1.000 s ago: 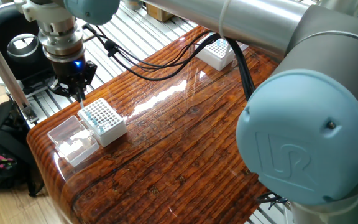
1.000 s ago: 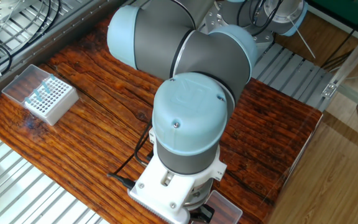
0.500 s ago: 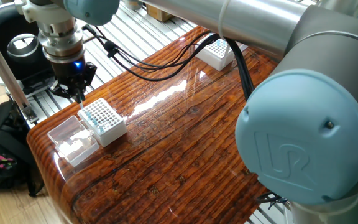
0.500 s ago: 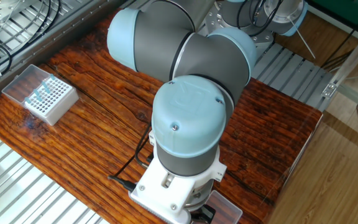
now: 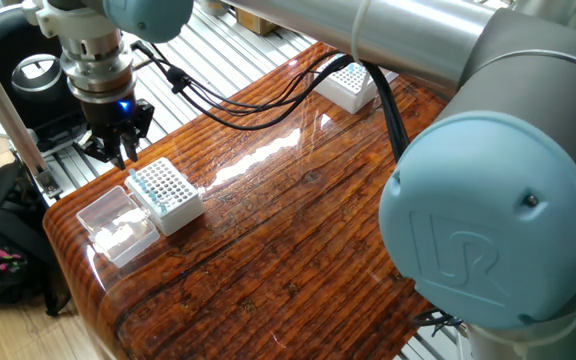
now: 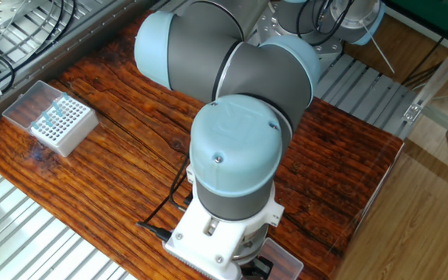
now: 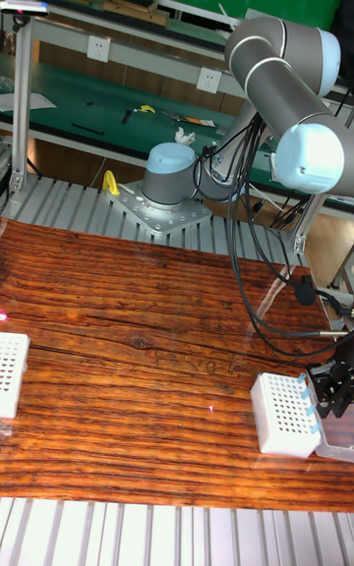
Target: Transfer all medium pipette tips from one holder to another
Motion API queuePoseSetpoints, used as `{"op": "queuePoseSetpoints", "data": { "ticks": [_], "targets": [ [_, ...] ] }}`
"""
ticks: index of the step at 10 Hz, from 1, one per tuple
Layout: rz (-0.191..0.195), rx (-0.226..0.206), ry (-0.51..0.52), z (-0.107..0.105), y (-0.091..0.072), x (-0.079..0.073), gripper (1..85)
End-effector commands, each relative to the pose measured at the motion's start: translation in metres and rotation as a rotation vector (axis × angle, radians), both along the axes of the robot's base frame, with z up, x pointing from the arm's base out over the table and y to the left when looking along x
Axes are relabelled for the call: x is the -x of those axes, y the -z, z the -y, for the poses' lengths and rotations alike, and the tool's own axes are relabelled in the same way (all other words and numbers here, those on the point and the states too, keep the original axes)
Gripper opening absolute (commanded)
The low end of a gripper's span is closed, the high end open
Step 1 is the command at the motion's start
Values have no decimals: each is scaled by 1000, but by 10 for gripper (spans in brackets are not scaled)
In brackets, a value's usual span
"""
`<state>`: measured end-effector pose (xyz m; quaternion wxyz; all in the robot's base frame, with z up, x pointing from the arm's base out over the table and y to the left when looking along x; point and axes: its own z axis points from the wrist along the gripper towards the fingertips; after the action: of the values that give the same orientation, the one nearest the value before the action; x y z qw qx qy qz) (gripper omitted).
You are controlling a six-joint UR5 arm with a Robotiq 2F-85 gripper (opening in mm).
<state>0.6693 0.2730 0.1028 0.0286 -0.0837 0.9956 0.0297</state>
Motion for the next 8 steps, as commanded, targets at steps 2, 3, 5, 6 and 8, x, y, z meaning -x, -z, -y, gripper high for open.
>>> {"op": "queuePoseSetpoints", "data": {
  "ticks": [2, 3, 5, 6, 8],
  "targets": [
    [0, 19, -10, 10, -10, -1, 267],
    [-1, 38, -25, 22, -14, 0, 250],
    [-3, 53, -106, 62, -17, 4, 243],
    [-1, 69, -142, 88, -16, 9, 243],
    [-12, 129, -226, 149, -18, 21, 243]
  ]
}}
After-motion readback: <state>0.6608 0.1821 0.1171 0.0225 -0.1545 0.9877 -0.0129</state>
